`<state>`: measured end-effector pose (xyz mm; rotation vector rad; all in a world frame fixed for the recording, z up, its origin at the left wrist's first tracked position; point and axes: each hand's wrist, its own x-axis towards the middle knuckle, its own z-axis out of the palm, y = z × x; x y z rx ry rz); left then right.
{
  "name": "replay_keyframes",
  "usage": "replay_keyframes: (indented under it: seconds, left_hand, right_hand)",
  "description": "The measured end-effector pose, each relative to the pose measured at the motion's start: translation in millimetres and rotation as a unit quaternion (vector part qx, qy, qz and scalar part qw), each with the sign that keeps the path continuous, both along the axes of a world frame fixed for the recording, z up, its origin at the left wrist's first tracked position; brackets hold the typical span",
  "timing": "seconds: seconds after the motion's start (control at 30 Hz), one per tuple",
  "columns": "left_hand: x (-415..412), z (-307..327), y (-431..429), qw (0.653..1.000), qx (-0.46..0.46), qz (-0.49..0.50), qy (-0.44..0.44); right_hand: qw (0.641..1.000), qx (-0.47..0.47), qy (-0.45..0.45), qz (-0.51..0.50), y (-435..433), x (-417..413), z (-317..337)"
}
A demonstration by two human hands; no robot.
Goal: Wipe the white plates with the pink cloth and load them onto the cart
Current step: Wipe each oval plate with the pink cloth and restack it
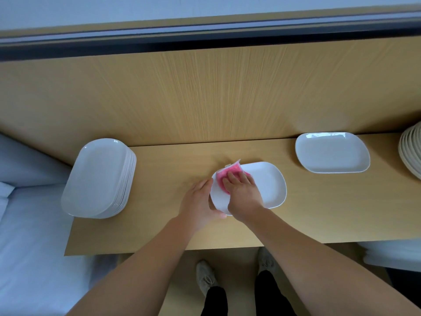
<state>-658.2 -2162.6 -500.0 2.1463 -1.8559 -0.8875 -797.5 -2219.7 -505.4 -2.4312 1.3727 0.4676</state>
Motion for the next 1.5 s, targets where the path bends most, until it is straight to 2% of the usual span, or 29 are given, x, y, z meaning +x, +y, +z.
replay_keyframes:
  seconds: [0.13,0.27,0.4,0.53,0.8,0.97,1.07,1.33,1.5]
  left_hand:
    - [-2,1,0,1.0,-0.018,0.0,0.002]
    - [-1,2,1,1.0,-0.018,-0.005,-0.019]
    - [0,7,2,0.999,-0.008,-0.018,-0.041]
    - [2,7,2,0.998,-0.004,-0.021,-0.066]
    - [5,9,3,0.989,-0.023,-0.093,-0.117]
    - [5,12,3,0.987,-0.013,-0.09,-0.135]
    - [3,14,1,0.984,-0.01,-0.095,-0.149]
    - [-2,19,-7,0.971,-0.013,-0.139,-0.195]
    - [-13,14,-12,0.965,0.027,-0.216,-0.147]
  right_hand:
    - [0.998,0.004,-0.02,0.065,0,-1,0]
    - [0.988,0.008,-0.085,0.126,-4,-14,6]
    - [0.971,0.052,-0.139,0.186,-3,-32,1]
    - [0.958,0.094,-0.155,0.22,-8,-44,-5]
    - [0.948,0.093,-0.153,0.265,-16,-47,-4]
    - [0.953,0.109,-0.154,0.235,-18,-70,1]
    - [0.962,0.114,-0.126,0.215,-24,-95,6]
    - [0.966,0.104,-0.083,0.223,-29,-114,11]
    - [0.97,0.087,-0.05,0.222,-30,-111,-3]
